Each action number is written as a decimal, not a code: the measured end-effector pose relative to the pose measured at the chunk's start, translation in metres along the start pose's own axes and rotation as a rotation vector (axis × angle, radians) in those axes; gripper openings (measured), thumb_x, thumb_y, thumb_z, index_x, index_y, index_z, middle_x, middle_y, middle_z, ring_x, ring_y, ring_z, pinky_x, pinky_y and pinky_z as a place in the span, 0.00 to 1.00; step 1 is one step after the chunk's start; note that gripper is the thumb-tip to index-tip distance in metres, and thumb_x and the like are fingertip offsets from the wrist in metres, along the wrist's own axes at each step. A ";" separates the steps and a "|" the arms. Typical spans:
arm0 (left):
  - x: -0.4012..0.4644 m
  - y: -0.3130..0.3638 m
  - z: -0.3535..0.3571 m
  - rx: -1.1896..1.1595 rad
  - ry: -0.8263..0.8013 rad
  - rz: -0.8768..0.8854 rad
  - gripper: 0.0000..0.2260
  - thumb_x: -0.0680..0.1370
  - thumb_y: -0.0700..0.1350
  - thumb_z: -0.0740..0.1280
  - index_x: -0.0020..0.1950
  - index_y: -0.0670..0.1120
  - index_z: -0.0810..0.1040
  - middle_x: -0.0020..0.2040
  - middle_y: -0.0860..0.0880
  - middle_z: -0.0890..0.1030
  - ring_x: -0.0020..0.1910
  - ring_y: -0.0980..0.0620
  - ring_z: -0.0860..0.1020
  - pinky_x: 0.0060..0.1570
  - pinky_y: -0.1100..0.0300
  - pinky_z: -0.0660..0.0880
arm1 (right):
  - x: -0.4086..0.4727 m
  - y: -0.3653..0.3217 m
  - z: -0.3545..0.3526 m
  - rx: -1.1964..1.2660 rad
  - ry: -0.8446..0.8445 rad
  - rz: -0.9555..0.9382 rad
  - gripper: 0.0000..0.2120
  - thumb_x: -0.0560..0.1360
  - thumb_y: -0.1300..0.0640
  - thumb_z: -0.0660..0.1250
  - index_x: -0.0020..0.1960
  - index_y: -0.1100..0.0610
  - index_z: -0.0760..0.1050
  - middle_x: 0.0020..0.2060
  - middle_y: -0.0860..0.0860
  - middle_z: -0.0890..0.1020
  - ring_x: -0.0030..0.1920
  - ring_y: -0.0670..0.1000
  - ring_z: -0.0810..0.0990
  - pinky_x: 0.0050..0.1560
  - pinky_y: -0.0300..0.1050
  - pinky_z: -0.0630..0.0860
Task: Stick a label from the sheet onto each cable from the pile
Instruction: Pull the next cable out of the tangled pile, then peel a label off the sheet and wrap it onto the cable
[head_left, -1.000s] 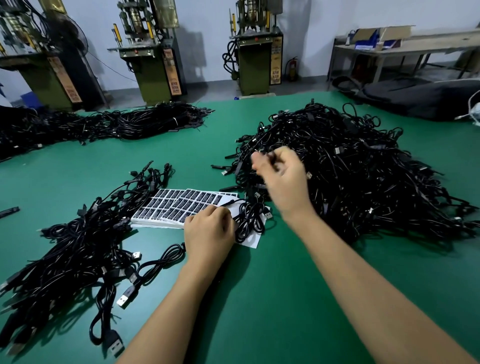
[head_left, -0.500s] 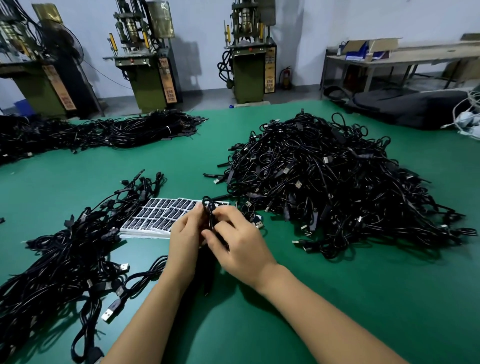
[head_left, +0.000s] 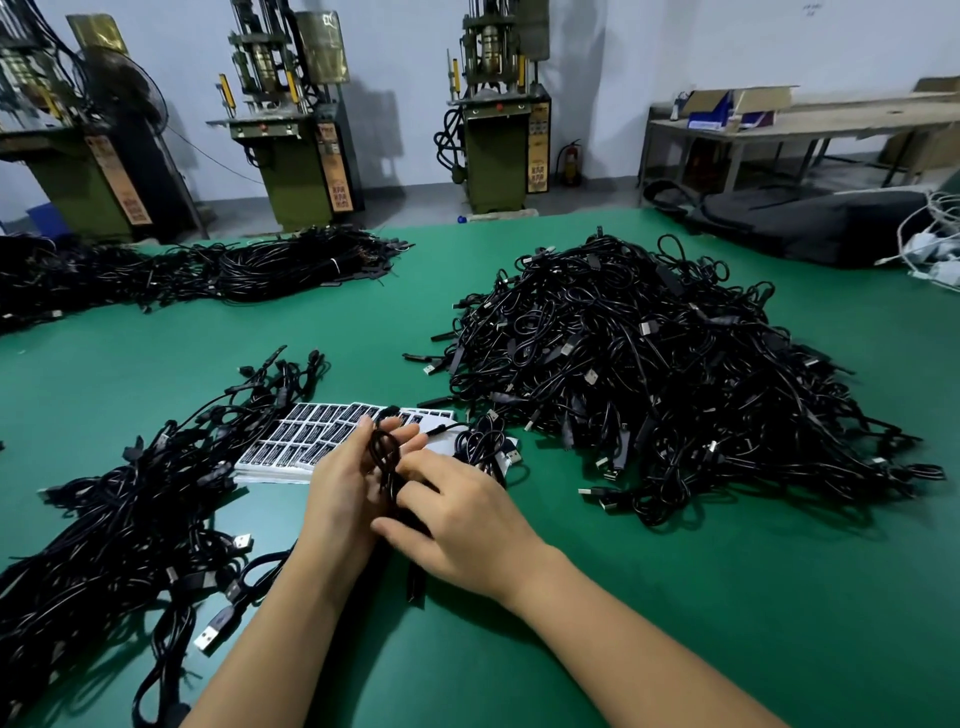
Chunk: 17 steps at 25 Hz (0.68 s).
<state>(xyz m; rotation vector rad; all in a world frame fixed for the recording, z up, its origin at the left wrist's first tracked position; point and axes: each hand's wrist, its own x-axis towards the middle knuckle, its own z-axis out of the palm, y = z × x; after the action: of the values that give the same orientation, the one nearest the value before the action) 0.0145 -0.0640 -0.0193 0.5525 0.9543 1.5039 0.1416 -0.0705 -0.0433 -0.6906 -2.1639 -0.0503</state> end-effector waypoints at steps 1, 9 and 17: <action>0.000 0.001 -0.002 0.005 0.020 0.018 0.11 0.82 0.46 0.60 0.54 0.39 0.76 0.44 0.43 0.83 0.43 0.49 0.83 0.40 0.61 0.80 | 0.000 -0.002 -0.001 0.029 -0.005 0.024 0.15 0.76 0.51 0.68 0.42 0.65 0.78 0.46 0.59 0.80 0.45 0.59 0.79 0.48 0.51 0.77; 0.006 0.007 -0.023 0.192 0.113 0.174 0.10 0.81 0.44 0.63 0.44 0.41 0.79 0.27 0.49 0.73 0.22 0.54 0.70 0.24 0.64 0.73 | 0.002 0.003 -0.002 0.070 0.038 0.208 0.18 0.81 0.52 0.58 0.39 0.62 0.76 0.36 0.56 0.78 0.39 0.58 0.75 0.43 0.52 0.72; 0.014 0.015 -0.047 0.412 0.153 0.203 0.07 0.81 0.38 0.60 0.47 0.40 0.76 0.32 0.49 0.80 0.22 0.57 0.70 0.20 0.68 0.66 | 0.003 0.024 -0.007 0.278 0.192 0.578 0.08 0.79 0.60 0.64 0.45 0.61 0.79 0.40 0.52 0.80 0.41 0.49 0.76 0.45 0.45 0.74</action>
<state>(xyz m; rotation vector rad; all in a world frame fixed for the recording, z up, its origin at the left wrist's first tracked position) -0.0344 -0.0619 -0.0355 0.8595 1.3756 1.5511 0.1566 -0.0508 -0.0412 -1.0685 -1.6784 0.4610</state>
